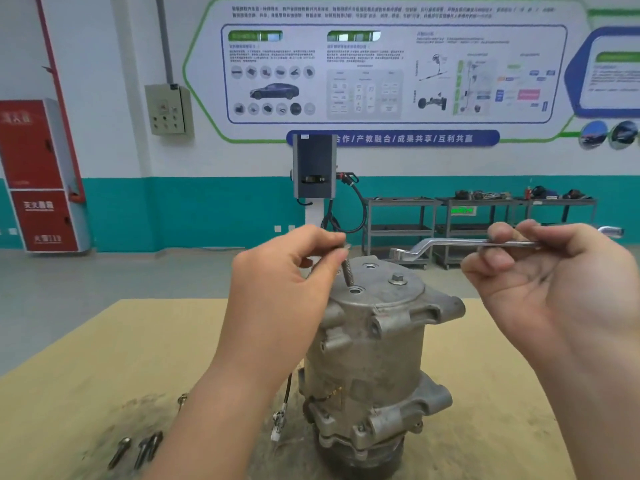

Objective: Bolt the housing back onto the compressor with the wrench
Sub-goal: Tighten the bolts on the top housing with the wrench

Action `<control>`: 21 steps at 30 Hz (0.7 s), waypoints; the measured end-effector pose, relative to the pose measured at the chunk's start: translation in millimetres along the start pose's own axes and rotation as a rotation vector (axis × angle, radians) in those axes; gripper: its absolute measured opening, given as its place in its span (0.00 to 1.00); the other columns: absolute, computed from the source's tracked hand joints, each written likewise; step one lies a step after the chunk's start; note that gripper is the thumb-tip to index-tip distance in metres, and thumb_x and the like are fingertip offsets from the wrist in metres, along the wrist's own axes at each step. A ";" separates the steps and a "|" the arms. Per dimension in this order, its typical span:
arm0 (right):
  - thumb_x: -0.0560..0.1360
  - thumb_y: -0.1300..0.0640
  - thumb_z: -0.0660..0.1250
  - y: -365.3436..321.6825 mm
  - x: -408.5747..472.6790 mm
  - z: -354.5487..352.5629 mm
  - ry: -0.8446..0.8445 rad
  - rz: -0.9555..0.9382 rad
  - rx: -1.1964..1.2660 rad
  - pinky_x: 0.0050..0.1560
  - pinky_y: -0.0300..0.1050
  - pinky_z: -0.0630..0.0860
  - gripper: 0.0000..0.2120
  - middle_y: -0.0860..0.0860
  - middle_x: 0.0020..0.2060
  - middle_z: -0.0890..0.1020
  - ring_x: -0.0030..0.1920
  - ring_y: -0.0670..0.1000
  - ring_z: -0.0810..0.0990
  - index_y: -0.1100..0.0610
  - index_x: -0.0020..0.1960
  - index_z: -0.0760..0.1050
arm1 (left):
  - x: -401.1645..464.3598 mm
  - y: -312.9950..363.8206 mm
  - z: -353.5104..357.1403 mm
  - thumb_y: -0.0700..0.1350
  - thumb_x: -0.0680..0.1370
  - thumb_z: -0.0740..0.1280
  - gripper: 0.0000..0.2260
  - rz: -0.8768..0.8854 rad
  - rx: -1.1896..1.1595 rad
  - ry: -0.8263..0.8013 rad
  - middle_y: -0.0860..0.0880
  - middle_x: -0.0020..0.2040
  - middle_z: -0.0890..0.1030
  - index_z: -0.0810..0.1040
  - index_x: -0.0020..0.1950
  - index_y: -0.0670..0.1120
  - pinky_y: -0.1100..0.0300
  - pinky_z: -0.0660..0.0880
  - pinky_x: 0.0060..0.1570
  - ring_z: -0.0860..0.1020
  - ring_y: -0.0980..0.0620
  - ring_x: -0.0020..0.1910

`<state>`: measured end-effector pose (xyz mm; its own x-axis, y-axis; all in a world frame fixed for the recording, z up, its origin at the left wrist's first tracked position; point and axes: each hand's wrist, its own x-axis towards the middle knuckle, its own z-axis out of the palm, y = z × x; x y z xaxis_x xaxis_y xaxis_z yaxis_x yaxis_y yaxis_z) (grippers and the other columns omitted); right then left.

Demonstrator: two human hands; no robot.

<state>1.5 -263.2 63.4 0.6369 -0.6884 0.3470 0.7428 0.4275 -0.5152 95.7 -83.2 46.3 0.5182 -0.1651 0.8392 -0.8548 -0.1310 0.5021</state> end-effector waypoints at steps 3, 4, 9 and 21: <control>0.76 0.63 0.52 -2.3 2.1 1.3 -0.002 -0.023 0.016 0.30 0.39 0.67 0.05 0.54 0.27 0.76 0.24 0.50 0.69 0.57 0.43 0.63 | 0.1 -5.1 3.3 0.41 0.74 0.75 0.09 0.000 0.016 -0.020 0.67 0.40 0.82 0.84 0.43 0.56 0.78 0.70 0.45 0.79 0.68 0.42; 0.76 0.63 0.52 -2.0 3.4 1.6 0.004 -0.028 0.018 0.30 0.39 0.68 0.05 0.54 0.28 0.76 0.24 0.50 0.70 0.57 0.43 0.64 | -0.3 -4.9 4.7 0.41 0.74 0.75 0.10 -0.001 0.008 -0.021 0.67 0.41 0.82 0.83 0.42 0.58 0.78 0.70 0.44 0.79 0.67 0.43; 0.73 0.65 0.54 4.7 9.6 5.0 0.011 0.014 0.055 0.30 0.40 0.66 0.04 0.55 0.27 0.76 0.23 0.51 0.70 0.57 0.43 0.64 | -2.2 -4.1 9.2 0.41 0.74 0.75 0.10 0.035 0.041 -0.017 0.68 0.41 0.82 0.83 0.42 0.57 0.79 0.69 0.44 0.79 0.68 0.43; 0.78 0.65 0.54 18.8 6.1 12.7 -0.091 0.056 0.021 0.30 0.39 0.72 0.05 0.57 0.28 0.79 0.26 0.52 0.74 0.59 0.46 0.66 | 2.2 -0.3 -7.8 0.53 0.77 0.67 0.06 -0.007 0.131 -0.285 0.73 0.45 0.80 0.84 0.48 0.58 0.79 0.69 0.44 0.77 0.73 0.46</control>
<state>22.0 -252.0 65.8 0.6929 -0.6075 0.3883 0.7090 0.4765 -0.5199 96.9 -75.9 49.6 0.5261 -0.4292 0.7341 -0.8503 -0.2545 0.4606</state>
